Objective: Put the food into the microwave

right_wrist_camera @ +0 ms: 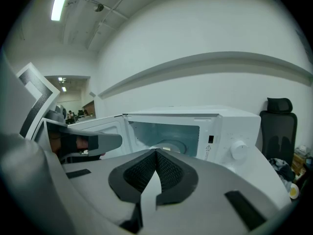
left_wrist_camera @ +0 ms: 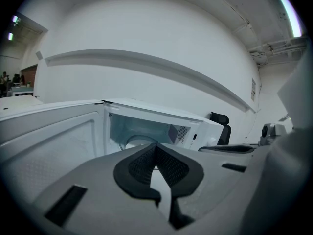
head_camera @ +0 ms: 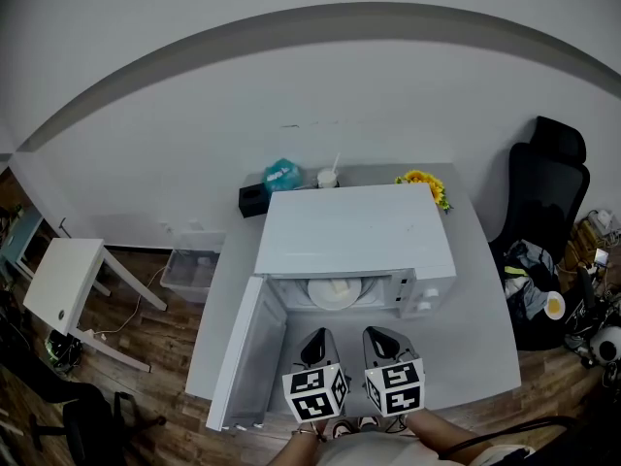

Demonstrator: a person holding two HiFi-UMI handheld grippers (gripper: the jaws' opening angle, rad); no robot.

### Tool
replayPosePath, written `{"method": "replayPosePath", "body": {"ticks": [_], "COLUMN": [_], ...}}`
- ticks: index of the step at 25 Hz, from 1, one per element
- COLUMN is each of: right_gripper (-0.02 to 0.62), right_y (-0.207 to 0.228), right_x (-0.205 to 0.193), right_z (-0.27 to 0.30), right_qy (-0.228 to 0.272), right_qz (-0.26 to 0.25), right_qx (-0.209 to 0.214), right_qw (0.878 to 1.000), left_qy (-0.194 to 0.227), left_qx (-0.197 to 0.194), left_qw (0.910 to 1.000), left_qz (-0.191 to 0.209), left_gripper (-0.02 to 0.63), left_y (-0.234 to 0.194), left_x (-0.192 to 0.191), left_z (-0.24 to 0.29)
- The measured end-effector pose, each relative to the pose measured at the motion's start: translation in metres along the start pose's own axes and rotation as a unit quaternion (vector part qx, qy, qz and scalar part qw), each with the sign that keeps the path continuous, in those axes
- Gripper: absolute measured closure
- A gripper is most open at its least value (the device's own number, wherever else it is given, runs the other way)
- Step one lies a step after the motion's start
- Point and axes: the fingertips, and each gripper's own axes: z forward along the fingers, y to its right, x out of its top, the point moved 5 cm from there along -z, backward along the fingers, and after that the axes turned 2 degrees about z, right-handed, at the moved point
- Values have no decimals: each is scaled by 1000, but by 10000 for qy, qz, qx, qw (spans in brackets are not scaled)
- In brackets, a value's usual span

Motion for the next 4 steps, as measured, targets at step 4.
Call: {"method": "replayPosePath", "body": {"ticks": [4], "right_gripper": [580], "right_y": [4], "right_x": [2], "right_z": [1], "right_qy": [22], "right_qz": [-25], "right_qx": [-60], "right_qw": [10000], "left_qy": [2], "left_qx": [-22], "left_qw": [10000], "left_qz": [2], "left_gripper": [603], "left_y": [0], "left_x": [1], "left_z": [4]}}
